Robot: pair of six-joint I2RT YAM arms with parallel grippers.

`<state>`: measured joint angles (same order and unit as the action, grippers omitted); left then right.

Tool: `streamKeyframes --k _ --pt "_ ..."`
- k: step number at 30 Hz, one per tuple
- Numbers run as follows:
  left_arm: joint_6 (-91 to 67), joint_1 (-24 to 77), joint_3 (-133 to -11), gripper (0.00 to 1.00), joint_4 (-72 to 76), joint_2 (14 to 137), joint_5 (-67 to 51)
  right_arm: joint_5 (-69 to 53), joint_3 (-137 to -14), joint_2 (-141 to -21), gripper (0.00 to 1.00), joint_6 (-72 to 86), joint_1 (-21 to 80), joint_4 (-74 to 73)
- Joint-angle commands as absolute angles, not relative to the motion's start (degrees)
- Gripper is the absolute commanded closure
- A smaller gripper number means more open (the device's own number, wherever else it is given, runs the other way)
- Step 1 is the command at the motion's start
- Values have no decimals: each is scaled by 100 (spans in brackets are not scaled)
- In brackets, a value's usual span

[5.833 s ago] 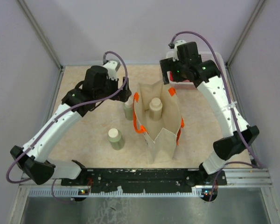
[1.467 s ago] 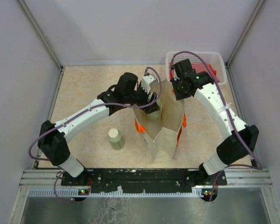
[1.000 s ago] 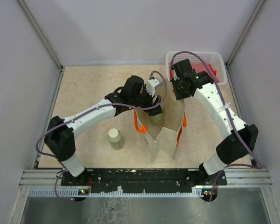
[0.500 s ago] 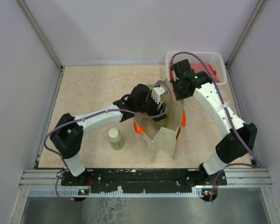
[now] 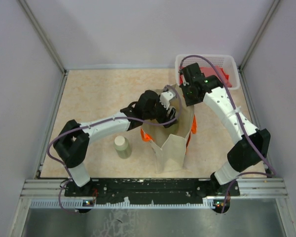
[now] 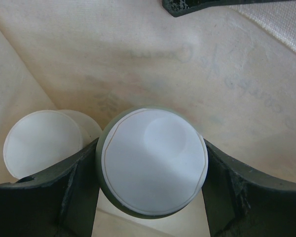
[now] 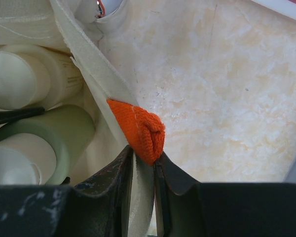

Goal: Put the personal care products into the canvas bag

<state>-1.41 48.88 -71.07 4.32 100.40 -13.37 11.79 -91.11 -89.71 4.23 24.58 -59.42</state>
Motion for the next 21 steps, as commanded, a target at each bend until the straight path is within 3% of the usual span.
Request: streamKeyframes --k 1,12,21 --pt "-49 4829 -7547 100 986 9740 -1097 1212 -9083 -9094 78 332 2435 -5831" --pt "-119 4829 -7515 100 1493 9839 -733 1165 -9078 -9060 80 233 2435 -5790" --pt "-55 4820 -8271 100 1296 10293 -665 1001 -9133 -8794 84 71 2435 -6097"
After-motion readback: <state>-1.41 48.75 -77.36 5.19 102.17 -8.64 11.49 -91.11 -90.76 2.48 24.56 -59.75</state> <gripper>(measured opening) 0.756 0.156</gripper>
